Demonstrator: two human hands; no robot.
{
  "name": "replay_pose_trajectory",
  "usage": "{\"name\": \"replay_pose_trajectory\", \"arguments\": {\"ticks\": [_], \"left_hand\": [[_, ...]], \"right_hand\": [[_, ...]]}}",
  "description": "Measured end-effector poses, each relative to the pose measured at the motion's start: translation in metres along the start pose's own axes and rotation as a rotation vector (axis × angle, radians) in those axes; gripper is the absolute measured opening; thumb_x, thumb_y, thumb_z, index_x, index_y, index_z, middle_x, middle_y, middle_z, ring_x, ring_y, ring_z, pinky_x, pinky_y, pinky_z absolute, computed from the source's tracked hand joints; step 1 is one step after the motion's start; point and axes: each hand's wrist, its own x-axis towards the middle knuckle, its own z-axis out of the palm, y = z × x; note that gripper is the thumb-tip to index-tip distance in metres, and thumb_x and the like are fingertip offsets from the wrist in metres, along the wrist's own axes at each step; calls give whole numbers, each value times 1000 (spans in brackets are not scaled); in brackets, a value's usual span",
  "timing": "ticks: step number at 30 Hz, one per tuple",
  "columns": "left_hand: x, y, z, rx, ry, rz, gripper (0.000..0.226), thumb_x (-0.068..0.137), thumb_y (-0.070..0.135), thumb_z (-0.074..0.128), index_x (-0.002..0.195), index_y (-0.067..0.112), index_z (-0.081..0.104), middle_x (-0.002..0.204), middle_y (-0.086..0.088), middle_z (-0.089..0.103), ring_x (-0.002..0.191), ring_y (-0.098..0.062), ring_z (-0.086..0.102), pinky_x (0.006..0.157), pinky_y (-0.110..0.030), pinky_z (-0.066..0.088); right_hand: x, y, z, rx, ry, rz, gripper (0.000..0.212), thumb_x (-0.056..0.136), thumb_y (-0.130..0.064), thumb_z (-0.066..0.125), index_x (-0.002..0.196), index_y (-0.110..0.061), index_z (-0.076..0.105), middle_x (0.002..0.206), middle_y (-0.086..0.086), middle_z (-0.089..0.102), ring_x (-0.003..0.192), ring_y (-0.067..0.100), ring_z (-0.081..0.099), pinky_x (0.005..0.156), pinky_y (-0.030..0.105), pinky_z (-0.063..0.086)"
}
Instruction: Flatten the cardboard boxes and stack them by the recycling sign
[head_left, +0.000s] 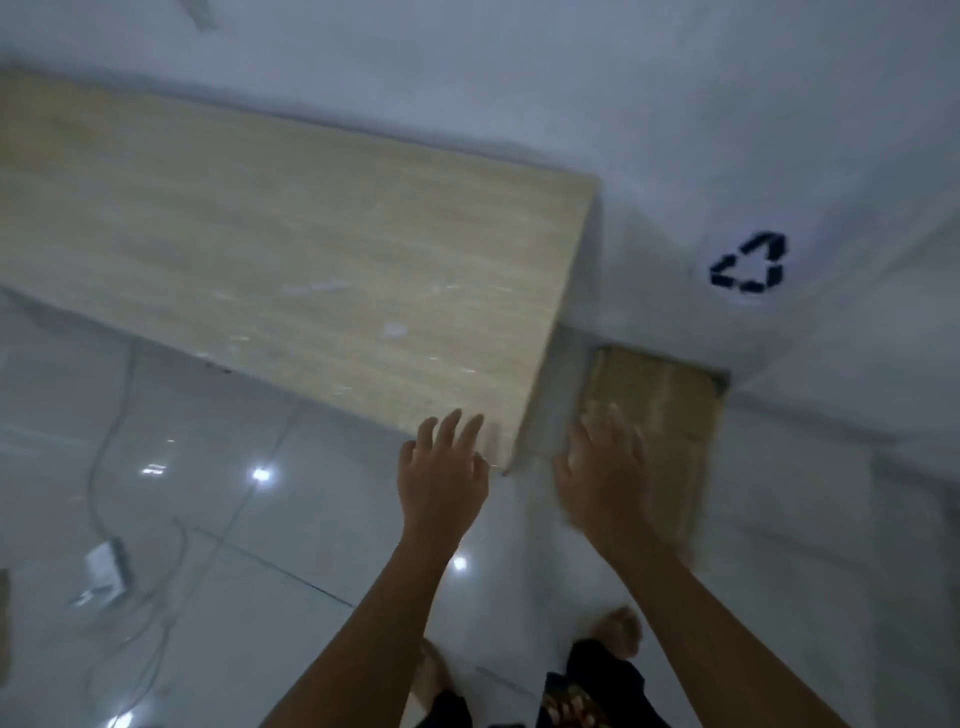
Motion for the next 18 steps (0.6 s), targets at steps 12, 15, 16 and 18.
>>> {"name": "replay_pose_trajectory", "arguments": {"ticks": [12, 15, 16, 18], "left_hand": [[-22, -343, -146, -37, 271, -514, 62, 87, 41, 60, 148, 32, 48, 151, 1, 50, 140, -25, 44, 105, -45, 44], [-5, -416, -185, -66, 364, -560, 61, 89, 43, 61, 147, 33, 48, 151, 2, 50, 140, -25, 44, 103, -46, 45], [2, -440, -198, -74, 401, -571, 60, 88, 42, 61, 146, 32, 49, 150, 2, 52, 138, -25, 46, 101, -46, 47], [17, -485, -221, -64, 455, -584, 59, 88, 42, 62, 145, 30, 51, 149, 1, 53, 137, -26, 47, 98, -47, 49]], "right_hand": [[9, -407, -18, 11, 34, -476, 57, 102, -45, 33, 155, -24, 29, 166, 4, 16, 154, 27, 3, 124, 51, 6], [24, -491, -23, 31, 74, -568, 57, 101, -46, 35, 154, -27, 30, 165, 3, 18, 154, 25, 5, 123, 50, 8], [31, -518, -24, 42, 76, -590, 57, 101, -46, 35, 154, -27, 30, 165, 2, 19, 154, 25, 5, 123, 49, 8], [47, -566, -22, 67, 88, -625, 57, 100, -46, 36, 154, -28, 30, 165, 1, 19, 154, 24, 6, 124, 48, 8]]}}
